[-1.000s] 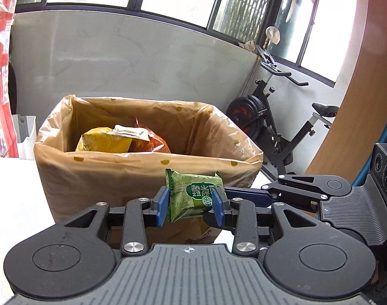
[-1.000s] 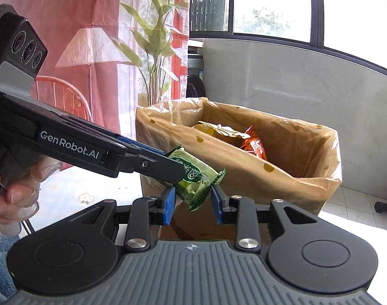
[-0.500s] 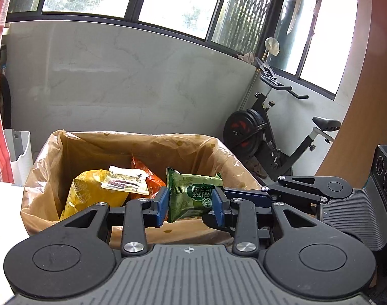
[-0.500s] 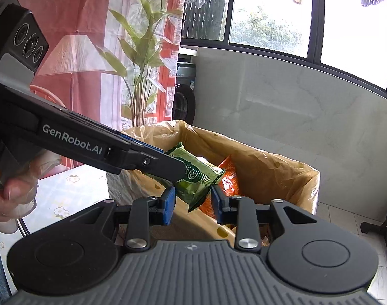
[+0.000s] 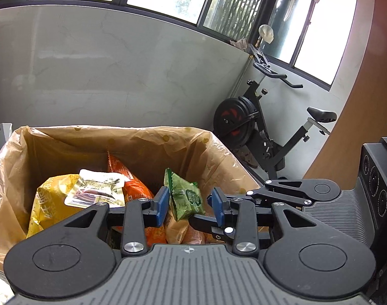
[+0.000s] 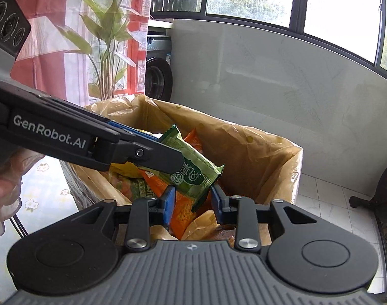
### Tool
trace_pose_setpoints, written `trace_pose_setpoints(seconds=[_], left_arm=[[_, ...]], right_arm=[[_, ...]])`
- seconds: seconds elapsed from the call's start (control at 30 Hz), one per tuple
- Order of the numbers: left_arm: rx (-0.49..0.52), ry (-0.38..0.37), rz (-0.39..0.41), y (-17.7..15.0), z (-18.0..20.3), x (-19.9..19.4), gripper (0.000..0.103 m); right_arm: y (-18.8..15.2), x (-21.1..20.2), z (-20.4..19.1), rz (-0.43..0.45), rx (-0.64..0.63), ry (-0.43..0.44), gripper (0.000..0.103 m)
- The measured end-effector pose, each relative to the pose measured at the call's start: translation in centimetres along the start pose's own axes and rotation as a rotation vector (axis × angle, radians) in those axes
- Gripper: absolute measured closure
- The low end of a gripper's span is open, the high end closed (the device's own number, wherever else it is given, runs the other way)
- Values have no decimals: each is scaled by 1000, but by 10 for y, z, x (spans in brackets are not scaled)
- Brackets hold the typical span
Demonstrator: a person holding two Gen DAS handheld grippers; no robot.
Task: Organize snacks
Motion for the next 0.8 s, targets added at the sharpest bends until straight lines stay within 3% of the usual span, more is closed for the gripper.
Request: trace_pose_setpoints(seconds=[0.17,0.23,0.4,0.53,0.63,0.8], left_arm=[[23,76,3,-1,-1,6,61],[31,101,14,1,-5,2,50],[51,162,48,10,-15,-19,34],[91,230,89,18,-19,-43,17],[121,301,124,23,-22,-64,10],[88,358,171,30,-21,-99,7]], right_arm=[[-3,-1,8,-6,68,-13,70],[-3,-4,11,-6,74,-19,70],[0,-13,13,8,86,-32,64],[8,-23,11,35,112,-58,39],[13,-38,8,67,134,-66,23],[21,-64,2,109,171,-80,14]])
Point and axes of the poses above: each gripper's, at about its wrist camera, not at the fingertips, and x roughly the way its jaws point, z to its right, y to its top, the point moved 9 cm from there along x, roughly the way its jaws point, and after that the axes turned 1 degree about z, right-handed, at the moved point
